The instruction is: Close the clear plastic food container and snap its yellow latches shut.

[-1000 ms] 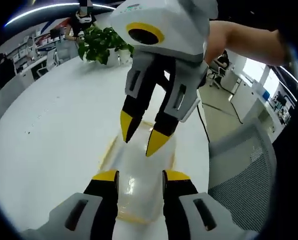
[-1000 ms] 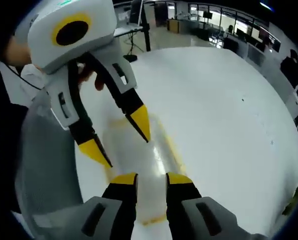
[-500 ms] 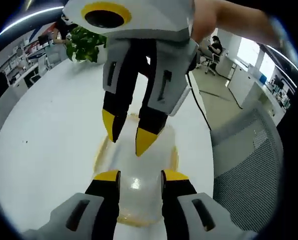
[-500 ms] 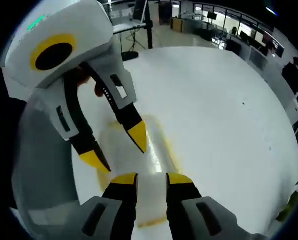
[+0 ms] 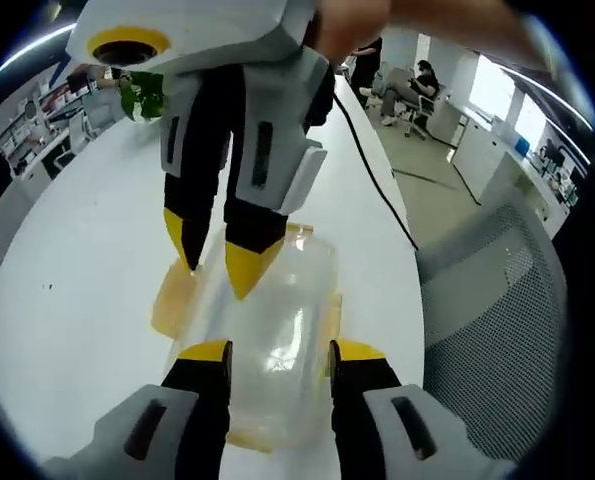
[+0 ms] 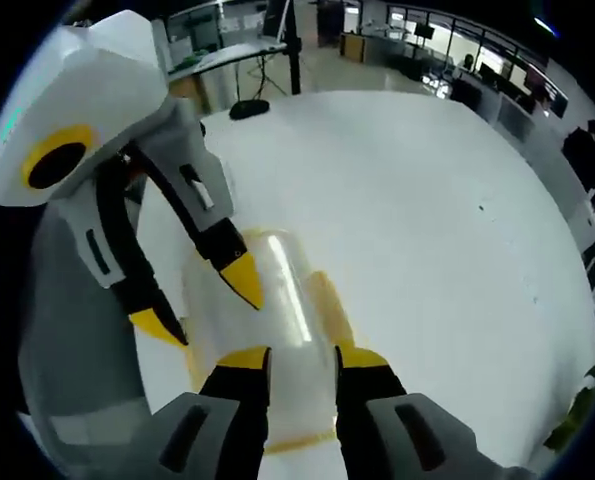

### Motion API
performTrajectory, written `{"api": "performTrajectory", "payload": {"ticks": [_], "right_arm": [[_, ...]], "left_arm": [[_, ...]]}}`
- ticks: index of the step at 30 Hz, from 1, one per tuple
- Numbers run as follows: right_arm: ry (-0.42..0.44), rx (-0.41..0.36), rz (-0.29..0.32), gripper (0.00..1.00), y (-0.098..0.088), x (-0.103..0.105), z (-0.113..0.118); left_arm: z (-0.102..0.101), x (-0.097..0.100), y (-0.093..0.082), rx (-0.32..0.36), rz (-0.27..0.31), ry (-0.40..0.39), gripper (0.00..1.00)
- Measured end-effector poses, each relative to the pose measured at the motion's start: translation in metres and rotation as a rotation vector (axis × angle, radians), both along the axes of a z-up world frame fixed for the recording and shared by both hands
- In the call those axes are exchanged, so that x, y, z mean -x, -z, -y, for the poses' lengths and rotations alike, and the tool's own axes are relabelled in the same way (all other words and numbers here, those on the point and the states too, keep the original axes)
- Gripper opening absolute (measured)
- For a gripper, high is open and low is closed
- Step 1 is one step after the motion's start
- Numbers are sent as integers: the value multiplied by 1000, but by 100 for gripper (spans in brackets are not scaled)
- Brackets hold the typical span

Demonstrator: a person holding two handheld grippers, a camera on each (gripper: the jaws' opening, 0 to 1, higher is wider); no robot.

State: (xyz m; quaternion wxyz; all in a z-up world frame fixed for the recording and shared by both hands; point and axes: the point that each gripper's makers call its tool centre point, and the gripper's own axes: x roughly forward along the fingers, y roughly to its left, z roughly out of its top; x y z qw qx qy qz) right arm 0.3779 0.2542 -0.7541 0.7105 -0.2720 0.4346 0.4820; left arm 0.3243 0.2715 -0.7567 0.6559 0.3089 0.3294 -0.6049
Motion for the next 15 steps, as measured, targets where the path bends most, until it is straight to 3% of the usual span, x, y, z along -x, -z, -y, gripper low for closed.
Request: {"api": "performTrajectory", "payload": {"ticks": [8,15], "right_arm": [[-63,33,-49,35,3,1,-2],[-116,41,-111,40,9,3,-8]], "left_arm": [[0,4,2,-17,32,4,43],[1,5,5,-55,107,33,46]]}}
